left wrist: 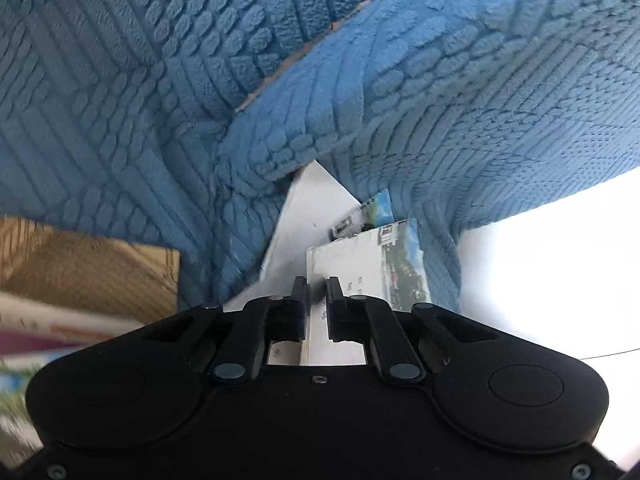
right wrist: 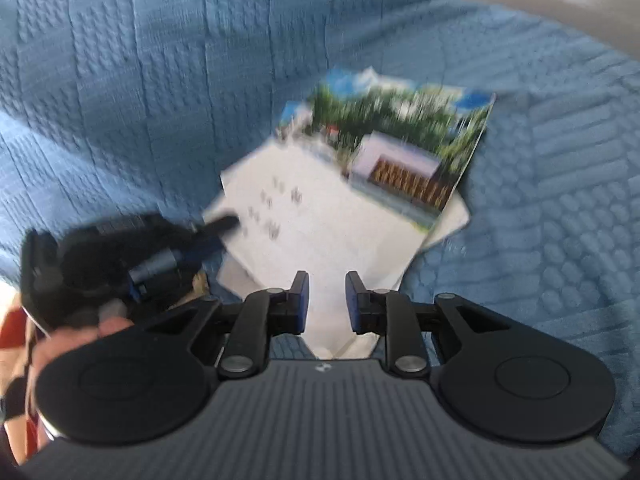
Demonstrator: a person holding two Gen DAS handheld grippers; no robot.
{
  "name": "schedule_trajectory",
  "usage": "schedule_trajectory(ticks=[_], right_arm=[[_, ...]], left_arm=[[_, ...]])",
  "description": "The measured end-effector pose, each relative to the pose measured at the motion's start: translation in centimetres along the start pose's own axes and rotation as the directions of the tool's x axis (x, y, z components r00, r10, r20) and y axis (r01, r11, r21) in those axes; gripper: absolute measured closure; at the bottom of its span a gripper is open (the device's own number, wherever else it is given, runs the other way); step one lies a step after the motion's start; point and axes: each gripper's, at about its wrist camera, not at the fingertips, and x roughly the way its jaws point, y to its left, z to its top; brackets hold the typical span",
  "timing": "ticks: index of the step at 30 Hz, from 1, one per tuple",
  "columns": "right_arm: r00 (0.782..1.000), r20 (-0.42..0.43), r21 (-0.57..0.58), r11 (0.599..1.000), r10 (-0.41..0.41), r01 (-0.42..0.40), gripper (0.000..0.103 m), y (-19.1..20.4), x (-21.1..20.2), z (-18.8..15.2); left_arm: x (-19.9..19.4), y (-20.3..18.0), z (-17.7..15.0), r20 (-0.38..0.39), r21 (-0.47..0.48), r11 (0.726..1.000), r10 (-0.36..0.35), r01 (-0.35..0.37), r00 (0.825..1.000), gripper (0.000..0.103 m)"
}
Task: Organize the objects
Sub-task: 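Lift the envelope with photo postcard upright off the pile in both grippers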
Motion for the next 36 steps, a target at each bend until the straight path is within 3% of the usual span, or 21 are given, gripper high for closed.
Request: schedule_trajectory(ticks=[5,8,11,14,16,18,21,29,33,36], right_arm=[[0.988,0.094,0.026,0.992,0.121,-0.124,0.079,0.2,-2.7,0.7],[0.967,0.073,0.078,0.965,0.245,-0.251,0.078,0.3,-3.3,0.2],[0.942,0.033,0.117,0.935,0.334,-0.336,0.078,0.5,-3.3,-1.0],[0.924,-0.002,0.179,0.909,0.382,-0.376,0.061,0.2,-2.8,-2.3],[0.915,-0.006,0.236,0.89,0.403,-0.39,0.028,-0.4,-2.4,-3.0],[0.9,-0.015,0.289,0.864,0.436,-0.413,0.023,-0.9,-1.7,-3.6],[0.902,-0.014,0.329,0.854,0.431,-0.403,0.023,-1.3,-1.4,-4.4],[0.916,0.115,0.362,0.843,0.383,-0.398,0.025,-3.6,-2.1,-2.9],[0.922,0.128,0.391,0.836,0.365,-0.385,0.036,-4.5,-2.0,-2.6],[0.933,0.126,0.382,0.851,0.338,-0.36,0.055,-4.6,-2.1,-2.5]], left_arm=[[-0.4,0.0,-1.6,0.0,-0.153,0.98,-0.129,0.128,0.992,0.097],[-1.9,0.3,-2.5,0.012,-0.215,0.957,-0.195,0.193,0.981,0.098],[-2.6,-0.1,-3.6,0.024,-0.221,0.953,-0.207,0.207,0.978,0.098],[-2.8,-0.2,-4.3,0.038,-0.256,0.942,-0.215,0.217,0.976,0.099],[-3.7,0.2,-4.4,0.043,-0.282,0.932,-0.226,0.229,0.973,0.099],[-4.1,0.3,-4.5,0.049,-0.291,0.927,-0.232,0.236,0.971,0.099],[-4.1,0.3,-4.5,0.055,-0.296,0.925,-0.233,0.239,0.971,0.099],[-5.4,0.2,-4.6,0.076,-0.277,0.919,-0.268,0.279,0.96,0.1],[-6.3,0.2,-4.5,0.088,-0.259,0.922,-0.275,0.288,0.957,0.103],[-6.7,0.2,-4.4,0.077,-0.247,0.925,-0.279,0.289,0.957,0.103]])
